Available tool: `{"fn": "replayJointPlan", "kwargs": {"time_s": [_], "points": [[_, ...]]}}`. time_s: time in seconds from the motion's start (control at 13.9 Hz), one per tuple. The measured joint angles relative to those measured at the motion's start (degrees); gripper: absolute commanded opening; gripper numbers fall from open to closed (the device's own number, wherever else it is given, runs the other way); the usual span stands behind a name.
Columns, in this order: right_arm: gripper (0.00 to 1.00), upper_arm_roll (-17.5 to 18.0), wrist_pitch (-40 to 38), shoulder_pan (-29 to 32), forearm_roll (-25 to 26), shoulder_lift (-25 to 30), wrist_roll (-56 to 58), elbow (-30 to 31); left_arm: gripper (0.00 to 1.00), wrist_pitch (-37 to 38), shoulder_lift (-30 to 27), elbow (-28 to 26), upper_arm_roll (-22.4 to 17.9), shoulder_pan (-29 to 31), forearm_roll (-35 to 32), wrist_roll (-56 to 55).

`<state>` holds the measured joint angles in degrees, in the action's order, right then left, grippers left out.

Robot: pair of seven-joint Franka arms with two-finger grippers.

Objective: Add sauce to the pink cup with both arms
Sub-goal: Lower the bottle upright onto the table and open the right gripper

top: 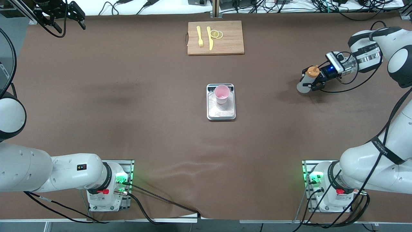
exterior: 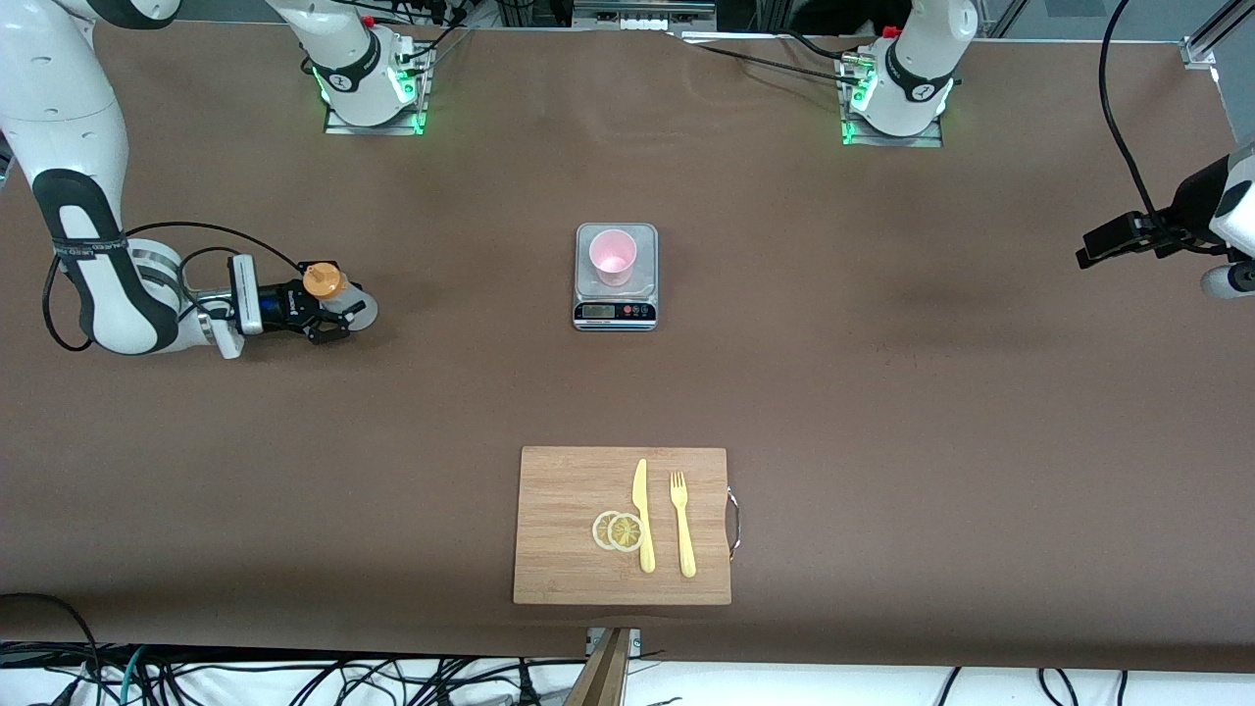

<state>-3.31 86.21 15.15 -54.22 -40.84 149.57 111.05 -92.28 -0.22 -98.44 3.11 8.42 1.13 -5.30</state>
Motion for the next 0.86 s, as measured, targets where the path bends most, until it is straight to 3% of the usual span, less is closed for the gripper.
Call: {"fn": "replayJointPlan", "kwargs": {"time_s": [0.29, 0.36, 0.5, 0.65, 0.72, 0.79, 0.86], "points": [[0.0, 0.12, -0.11, 0.24, -0.06, -0.21, 1.1, 0.74, 1.0, 0.0, 0.01, 0.0, 0.01, 0.0, 0.0, -0.02], [0.22, 0.14, -0.19, 0.28, -0.07, -0.21, 1.12, 0.74, 1.0, 0.0, 0.01, 0.0, 0.01, 0.0, 0.0, -0.03], [0.33, 0.17, -0.24, 0.3, -0.08, -0.27, 1.12, 0.79, 1.0, -0.01, 0.01, 0.0, 0.01, 0.0, 0.0, -0.03], [0.57, 0.17, -0.24, 0.33, -0.09, -0.57, 1.12, 0.83, 1.0, -0.01, 0.01, 0.0, 0.02, 0.0, 0.0, -0.04], [0.91, 0.17, -0.24, 0.34, -0.09, -0.82, 1.12, 0.83, 1.0, -0.01, 0.02, 0.0, 0.02, 0.0, 0.0, -0.04], [1.0, 0.17, -0.24, 0.35, -0.11, -1.08, 1.12, 0.84, 1.0, -0.01, 0.05, 0.0, 0.02, -0.01, 0.0, -0.04], [1.0, 0.17, -0.24, 0.36, -0.15, -1.32, 1.12, 0.84, 1.0, -0.01, 0.08, 0.0, 0.03, -0.02, 0.0, -0.04]]}}
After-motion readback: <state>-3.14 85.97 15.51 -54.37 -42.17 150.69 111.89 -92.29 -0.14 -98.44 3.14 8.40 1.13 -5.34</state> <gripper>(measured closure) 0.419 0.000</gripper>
